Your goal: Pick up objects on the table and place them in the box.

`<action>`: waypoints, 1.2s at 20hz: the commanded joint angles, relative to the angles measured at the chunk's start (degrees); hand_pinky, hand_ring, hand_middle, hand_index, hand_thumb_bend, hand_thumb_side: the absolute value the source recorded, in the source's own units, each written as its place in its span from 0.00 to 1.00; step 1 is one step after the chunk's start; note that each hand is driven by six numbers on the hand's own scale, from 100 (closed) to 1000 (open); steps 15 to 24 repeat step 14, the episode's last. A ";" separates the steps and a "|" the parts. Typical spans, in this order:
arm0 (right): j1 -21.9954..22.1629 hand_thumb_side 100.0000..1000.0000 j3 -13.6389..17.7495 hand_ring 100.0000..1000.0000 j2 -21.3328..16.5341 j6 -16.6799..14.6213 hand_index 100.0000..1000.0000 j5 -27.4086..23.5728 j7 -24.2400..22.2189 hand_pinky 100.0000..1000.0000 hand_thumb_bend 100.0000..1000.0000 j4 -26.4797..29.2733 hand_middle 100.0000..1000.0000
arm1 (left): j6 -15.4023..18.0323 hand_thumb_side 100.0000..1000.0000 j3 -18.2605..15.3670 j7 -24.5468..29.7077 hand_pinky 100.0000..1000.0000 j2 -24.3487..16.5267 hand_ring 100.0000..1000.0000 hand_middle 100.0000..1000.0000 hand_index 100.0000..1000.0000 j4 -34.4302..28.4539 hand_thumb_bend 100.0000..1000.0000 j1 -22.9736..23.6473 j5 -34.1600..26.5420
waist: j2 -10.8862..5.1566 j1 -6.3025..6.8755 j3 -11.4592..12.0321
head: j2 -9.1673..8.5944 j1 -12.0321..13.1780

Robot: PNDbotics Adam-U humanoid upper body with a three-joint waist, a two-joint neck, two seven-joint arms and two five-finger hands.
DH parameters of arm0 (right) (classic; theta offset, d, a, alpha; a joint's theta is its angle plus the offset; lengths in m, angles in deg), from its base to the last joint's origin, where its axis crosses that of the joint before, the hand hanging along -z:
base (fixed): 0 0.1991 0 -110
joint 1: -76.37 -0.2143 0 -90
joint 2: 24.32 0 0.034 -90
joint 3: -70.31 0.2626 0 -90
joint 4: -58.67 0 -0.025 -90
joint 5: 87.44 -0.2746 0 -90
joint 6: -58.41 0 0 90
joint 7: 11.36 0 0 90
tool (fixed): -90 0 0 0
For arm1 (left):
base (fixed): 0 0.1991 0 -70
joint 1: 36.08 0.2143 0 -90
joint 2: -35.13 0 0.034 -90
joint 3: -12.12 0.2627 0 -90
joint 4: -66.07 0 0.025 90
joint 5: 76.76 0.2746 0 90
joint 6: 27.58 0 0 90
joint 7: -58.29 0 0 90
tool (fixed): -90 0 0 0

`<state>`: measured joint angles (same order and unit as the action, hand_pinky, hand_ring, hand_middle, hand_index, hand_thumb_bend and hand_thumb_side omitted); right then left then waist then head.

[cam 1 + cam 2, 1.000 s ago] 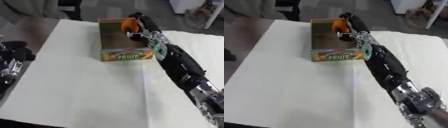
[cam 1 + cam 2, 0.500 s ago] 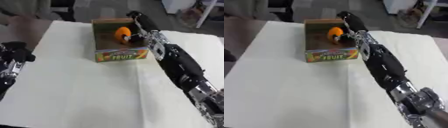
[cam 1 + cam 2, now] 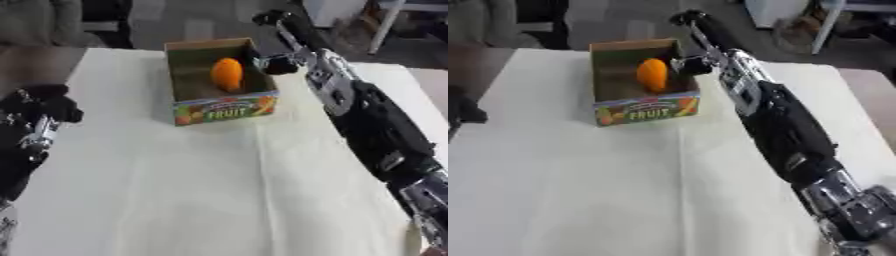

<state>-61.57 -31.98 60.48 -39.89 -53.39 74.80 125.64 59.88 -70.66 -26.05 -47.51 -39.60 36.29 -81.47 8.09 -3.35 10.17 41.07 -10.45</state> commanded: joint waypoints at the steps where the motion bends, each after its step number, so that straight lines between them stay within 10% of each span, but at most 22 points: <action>1: 1.19 0.09 -0.94 0.83 -3.53 0.16 0.84 -6.17 -3.39 0.69 0.09 7.45 0.73 | 0.14 0.38 -0.87 -0.59 0.63 -1.37 0.56 0.50 0.69 -0.33 0.13 0.04 0.39 | -1.07 0.16 -0.77 | 0.70 1.16; 10: 9.17 0.06 -1.44 0.83 -5.34 1.46 0.84 -14.21 -6.59 0.68 0.05 18.06 0.73 | 0.59 0.38 -1.87 -1.24 0.63 -1.74 0.56 0.50 0.68 0.27 0.13 1.70 1.26 | -1.29 0.15 -4.39 | 0.99 3.14; 24: 10.92 0.06 -1.45 0.83 -4.66 1.70 0.84 -15.92 -6.68 0.68 0.03 19.14 0.72 | 0.58 0.39 -1.93 -1.38 0.63 -1.65 0.56 0.49 0.68 0.43 0.12 1.95 1.34 | -1.29 0.24 -5.00 | 0.98 3.64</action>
